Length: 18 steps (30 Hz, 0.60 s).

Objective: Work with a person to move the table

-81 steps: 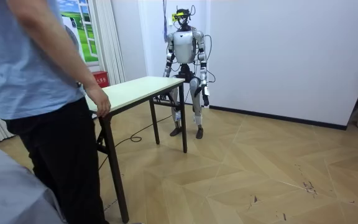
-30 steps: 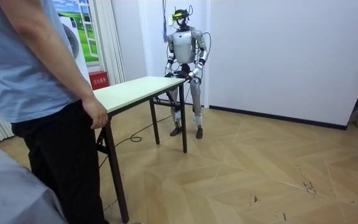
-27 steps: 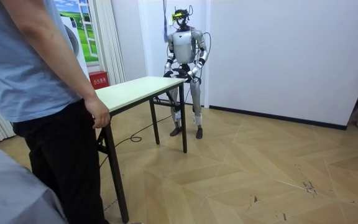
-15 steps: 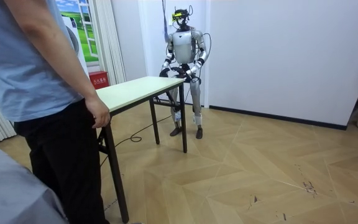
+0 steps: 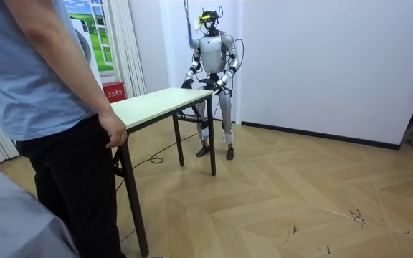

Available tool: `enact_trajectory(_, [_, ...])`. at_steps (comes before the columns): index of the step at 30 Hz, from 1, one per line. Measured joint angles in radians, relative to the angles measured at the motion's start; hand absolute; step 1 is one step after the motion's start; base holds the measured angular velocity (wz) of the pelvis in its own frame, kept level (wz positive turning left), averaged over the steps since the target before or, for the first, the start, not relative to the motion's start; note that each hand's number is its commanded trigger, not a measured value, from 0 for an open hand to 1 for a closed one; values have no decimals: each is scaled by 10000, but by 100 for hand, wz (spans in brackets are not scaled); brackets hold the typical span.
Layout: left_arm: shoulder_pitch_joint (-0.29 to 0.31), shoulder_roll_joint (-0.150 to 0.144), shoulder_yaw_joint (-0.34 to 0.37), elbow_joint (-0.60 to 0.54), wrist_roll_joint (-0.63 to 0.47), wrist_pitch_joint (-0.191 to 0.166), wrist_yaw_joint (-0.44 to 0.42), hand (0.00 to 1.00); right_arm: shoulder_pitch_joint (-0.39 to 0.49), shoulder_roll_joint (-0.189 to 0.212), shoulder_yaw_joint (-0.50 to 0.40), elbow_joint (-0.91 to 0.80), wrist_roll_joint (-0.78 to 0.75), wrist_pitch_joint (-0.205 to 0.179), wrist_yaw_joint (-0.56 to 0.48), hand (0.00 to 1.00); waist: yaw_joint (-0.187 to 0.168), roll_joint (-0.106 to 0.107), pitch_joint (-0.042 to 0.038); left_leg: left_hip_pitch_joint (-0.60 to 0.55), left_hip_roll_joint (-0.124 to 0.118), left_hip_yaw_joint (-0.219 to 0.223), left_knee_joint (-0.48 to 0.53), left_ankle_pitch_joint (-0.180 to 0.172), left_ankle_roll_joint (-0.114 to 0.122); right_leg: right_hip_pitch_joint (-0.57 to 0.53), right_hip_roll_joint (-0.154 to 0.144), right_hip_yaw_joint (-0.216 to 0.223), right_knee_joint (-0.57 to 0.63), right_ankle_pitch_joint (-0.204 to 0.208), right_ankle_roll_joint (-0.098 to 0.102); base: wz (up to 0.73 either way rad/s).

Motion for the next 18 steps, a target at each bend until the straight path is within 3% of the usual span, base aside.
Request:
enact_trajectory(7, [-134,-60,400,-35,-846,526,488,0,-33,46,-667,16,1264,293,-661,0,11,-11,4,10,12,6,28,0,0,-11,15,18,17,25,-35,0])
enact_trajectory(9, [-201,-84,402,-31,-1354,541,731,0,-32,48,-699,17,2178,292,-957,0,18,-12,4,6,9,29,34,0,0,-40,19,59,-10,26,-37,-5])
enact_trajectory(13, [-392,-402,647,-34,-2082,583,1377,0,-35,271,-1002,-7,3596,272,-1583,0,251,-3,0,-31,7,108,14,0,0,-153,69,254,99,74,-60,-13])
enact_trajectory(18, [-462,-504,848,-120,-2517,662,1944,0,-108,512,-1367,-35,4402,147,-2200,0,251,55,-24,-13,27,110,-41,-3,0,-147,135,308,-7,206,-84,-6])
